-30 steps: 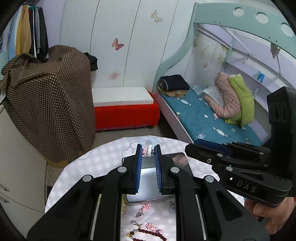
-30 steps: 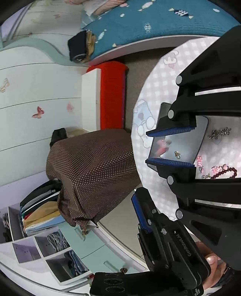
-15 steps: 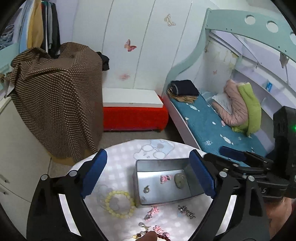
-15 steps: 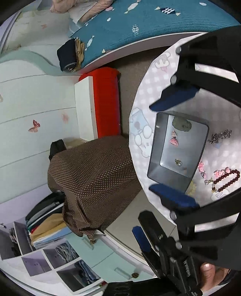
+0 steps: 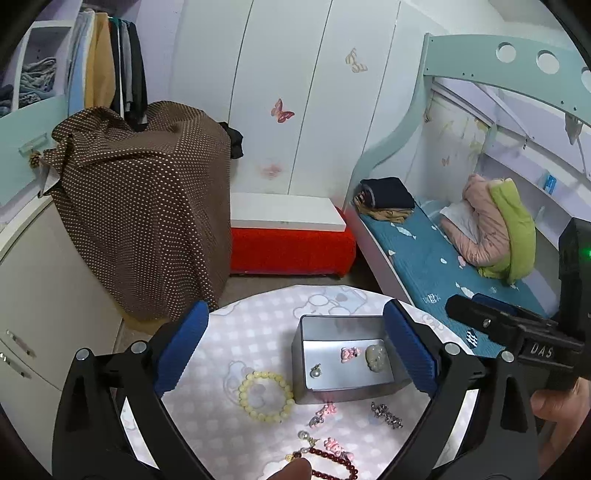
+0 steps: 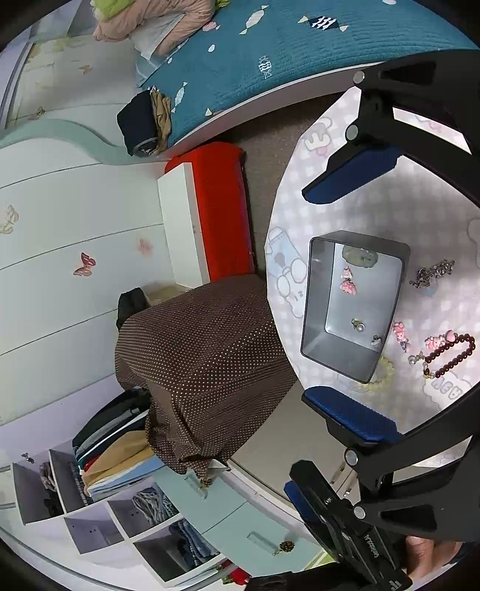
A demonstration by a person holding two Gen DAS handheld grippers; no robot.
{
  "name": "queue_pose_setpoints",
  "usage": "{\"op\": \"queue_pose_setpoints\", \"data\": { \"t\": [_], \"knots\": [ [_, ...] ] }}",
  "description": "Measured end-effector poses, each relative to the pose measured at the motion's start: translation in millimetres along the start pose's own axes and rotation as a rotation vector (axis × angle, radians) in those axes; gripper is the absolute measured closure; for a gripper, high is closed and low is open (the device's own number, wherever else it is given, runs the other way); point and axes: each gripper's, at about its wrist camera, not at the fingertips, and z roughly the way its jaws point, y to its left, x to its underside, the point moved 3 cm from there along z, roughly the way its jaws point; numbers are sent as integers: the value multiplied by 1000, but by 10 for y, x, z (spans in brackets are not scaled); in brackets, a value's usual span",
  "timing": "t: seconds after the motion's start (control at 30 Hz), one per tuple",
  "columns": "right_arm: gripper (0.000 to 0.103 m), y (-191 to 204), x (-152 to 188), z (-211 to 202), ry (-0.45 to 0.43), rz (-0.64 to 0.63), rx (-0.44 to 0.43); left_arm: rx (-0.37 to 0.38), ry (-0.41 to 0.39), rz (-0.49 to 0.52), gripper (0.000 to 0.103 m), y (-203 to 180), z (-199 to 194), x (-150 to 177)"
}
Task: Organize jewelry
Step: 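Move both grippers back toward the jewelry on the table, then grasp the dark red bead bracelet with the left gripper while the right grasps the silver chain charm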
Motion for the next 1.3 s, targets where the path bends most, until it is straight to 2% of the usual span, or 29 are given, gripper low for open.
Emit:
{"op": "queue_pose_setpoints", "data": {
  "t": [0.37, 0.63, 0.77, 0.97, 1.3],
  "knots": [
    [8, 6, 323, -395, -33, -15, 7, -60, -12, -1, 7, 90, -288, 373],
    [8, 96, 553, -604, -51, -83, 76, -106, 3, 46, 7, 36, -376, 743],
    [8, 86, 732, -550, -21, -114, 133, -127, 52, 53, 7, 54, -299, 1007],
    [8, -19, 997, -345, 56, -102, 146, -141, 164, 55, 7, 77, -52, 1445],
    [8, -78, 1201, -109, 127, -96, 150, -149, 273, 71, 8, 82, 345, 1735]
  ]
}}
